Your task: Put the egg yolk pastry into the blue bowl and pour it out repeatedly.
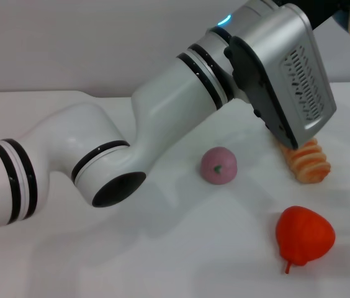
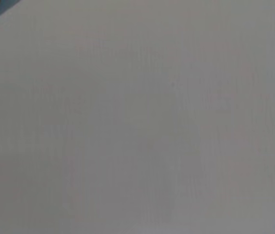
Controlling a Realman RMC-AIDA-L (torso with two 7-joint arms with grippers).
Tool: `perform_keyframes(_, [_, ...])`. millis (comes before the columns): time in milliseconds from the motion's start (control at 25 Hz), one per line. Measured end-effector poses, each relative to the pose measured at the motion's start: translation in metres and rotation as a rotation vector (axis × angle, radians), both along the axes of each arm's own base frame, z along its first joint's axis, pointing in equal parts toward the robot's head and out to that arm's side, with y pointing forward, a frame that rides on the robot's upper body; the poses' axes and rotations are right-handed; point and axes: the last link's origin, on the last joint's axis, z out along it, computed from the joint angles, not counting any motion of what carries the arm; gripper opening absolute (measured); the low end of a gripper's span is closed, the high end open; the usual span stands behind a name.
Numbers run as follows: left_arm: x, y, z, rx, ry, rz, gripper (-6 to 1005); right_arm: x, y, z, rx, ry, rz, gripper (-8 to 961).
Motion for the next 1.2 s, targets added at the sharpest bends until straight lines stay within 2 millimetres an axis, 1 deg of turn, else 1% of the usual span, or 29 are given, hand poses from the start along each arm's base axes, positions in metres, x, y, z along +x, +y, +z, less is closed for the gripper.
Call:
perform_keyframes(160, [0.001, -0.003, 0.003, -0.004, -0.030, -0.010, 0, 0.000, 0.000, 0.000, 0.000, 0.000, 0.000, 425])
perform_keyframes(400, [0.005, 0.006, 0.013, -0.053, -0.140, 0.088, 0, 0.000, 0.000, 0.000, 0.000, 0.000, -0.001, 425])
perform_keyframes(680, [0.009, 0.010, 0.009, -0.112, -0.153, 0.169, -1, 0.000, -0.001, 0.000, 0.000, 0.000, -0.001, 425])
perform_keyframes(840, [0.007, 0.007, 0.008, -0.108, -0.157, 0.154, 0, 0.000, -0.001, 0.000, 0.000, 0.000, -0.001, 425])
perform_keyframes(1000, [0.002, -0.005, 0.011, -0.074, -0.189, 0.068, 0, 0.000, -0.001, 0.000, 0.000, -0.001, -0.001, 425])
perform_keyframes(1200, [-0.004, -0.014, 0.007, -0.052, -0.155, -0.011, -1, 0.000, 0.000, 0.001, 0.001, -0.004, 0.001, 425])
